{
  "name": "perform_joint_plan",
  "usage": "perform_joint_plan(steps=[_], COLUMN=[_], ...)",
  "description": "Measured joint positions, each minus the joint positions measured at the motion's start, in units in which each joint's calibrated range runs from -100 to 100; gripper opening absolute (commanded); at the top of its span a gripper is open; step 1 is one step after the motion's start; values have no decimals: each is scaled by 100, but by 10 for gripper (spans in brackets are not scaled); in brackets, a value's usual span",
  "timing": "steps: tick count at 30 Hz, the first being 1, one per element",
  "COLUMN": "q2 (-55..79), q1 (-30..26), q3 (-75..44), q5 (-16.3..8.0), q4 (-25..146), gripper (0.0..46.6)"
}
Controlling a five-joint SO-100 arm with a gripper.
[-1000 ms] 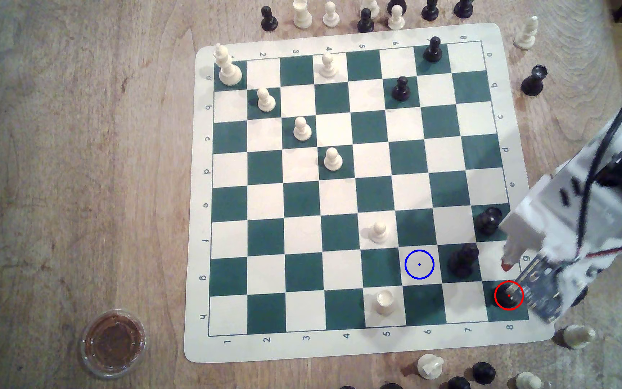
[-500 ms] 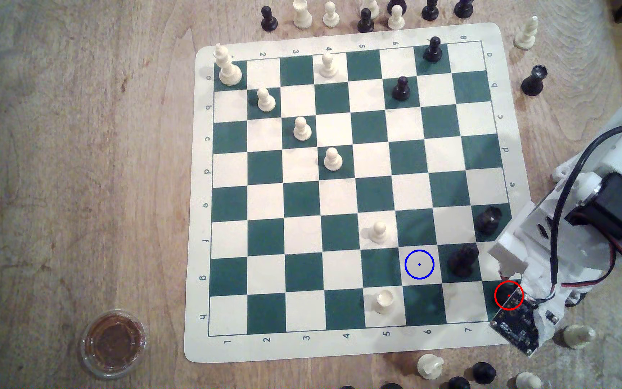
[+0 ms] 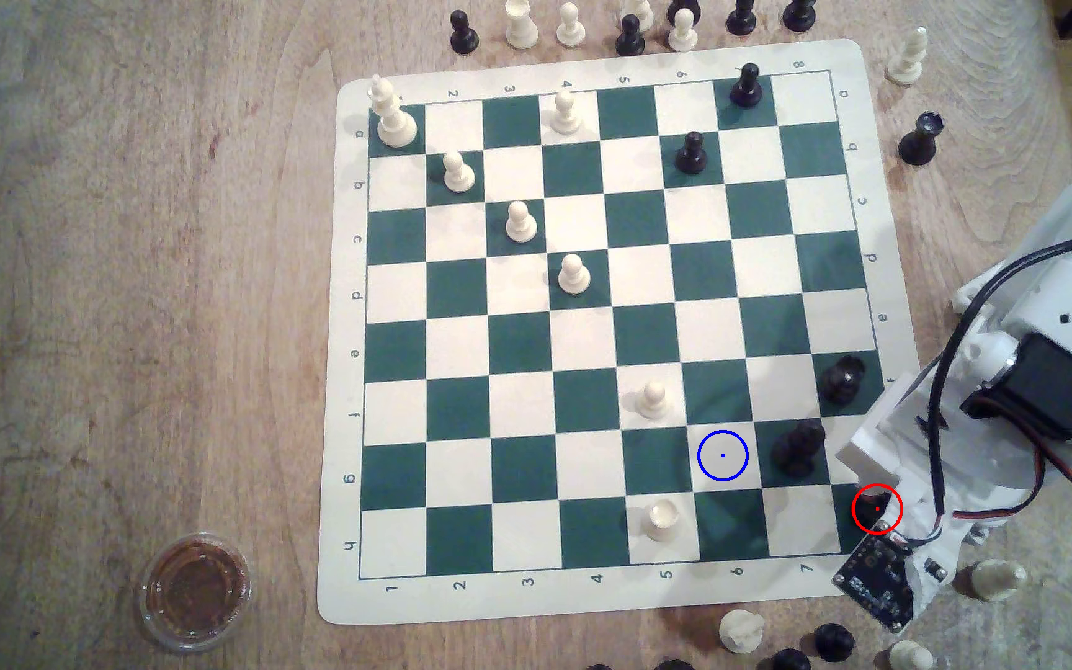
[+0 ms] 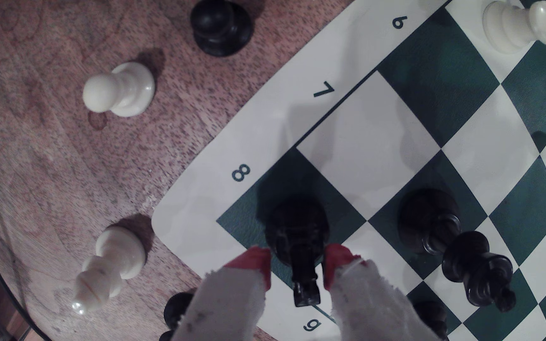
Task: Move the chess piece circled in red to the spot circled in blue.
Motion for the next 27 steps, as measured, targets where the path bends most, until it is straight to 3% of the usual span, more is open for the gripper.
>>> perform_joint_plan(steps=[9, 12, 20, 27], q2=[209, 268, 302, 519], q1=[7, -7, -74, 162], q3=[0, 0, -72, -1383], q5=[0, 0, -20, -205], q4=[-48, -48, 24, 574], gripper=[44, 3, 3, 3])
